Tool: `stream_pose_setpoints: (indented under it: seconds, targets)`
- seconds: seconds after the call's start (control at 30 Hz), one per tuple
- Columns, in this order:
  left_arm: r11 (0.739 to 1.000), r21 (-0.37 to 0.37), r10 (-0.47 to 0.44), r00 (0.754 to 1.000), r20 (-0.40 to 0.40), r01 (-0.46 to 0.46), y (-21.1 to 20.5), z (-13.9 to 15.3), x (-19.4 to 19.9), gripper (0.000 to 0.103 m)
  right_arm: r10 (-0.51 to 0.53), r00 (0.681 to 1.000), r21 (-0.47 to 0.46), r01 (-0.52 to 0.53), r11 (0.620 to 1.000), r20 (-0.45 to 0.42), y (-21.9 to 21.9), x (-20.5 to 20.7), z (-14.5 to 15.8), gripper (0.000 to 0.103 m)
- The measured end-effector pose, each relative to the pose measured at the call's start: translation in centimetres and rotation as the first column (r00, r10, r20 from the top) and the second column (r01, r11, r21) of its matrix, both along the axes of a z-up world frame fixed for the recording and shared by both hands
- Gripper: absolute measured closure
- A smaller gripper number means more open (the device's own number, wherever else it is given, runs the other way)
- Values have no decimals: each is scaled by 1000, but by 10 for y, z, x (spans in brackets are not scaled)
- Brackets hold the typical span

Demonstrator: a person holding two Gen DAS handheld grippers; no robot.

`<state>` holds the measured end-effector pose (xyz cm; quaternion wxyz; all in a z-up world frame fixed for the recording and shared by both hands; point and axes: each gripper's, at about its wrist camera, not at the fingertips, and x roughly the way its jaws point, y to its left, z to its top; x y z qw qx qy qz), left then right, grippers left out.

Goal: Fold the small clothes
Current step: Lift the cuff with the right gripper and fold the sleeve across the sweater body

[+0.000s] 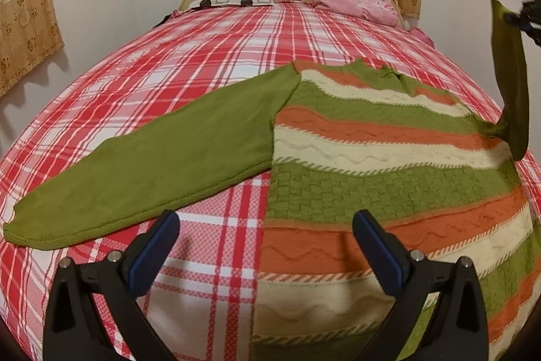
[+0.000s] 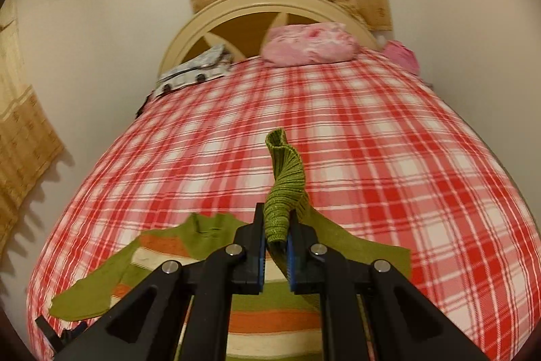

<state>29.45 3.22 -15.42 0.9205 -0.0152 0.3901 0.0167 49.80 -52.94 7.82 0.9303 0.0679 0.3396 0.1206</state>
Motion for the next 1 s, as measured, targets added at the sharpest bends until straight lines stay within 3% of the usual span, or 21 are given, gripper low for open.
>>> stream_pose_setpoints:
  seconds: [0.23,0.47,0.73,1.0]
  targets:
    - [1000,-14,26,1000,10,-26,16,2,-2,0,104,995,-17,-104,994,4,67,7,0,94]
    - [999,-16,45,999,4,-45,26,-1,-4,0,197,980,2,-197,980,-16,133,8,-22,94]
    - [998,-26,52,999,-5,-52,32,-6,-7,0,249,963,40,-246,968,-105,201,2,-95,94]
    - [997,-41,63,998,-17,-64,36,-9,-6,0,262,944,95,-248,964,-202,228,-2,-155,94]
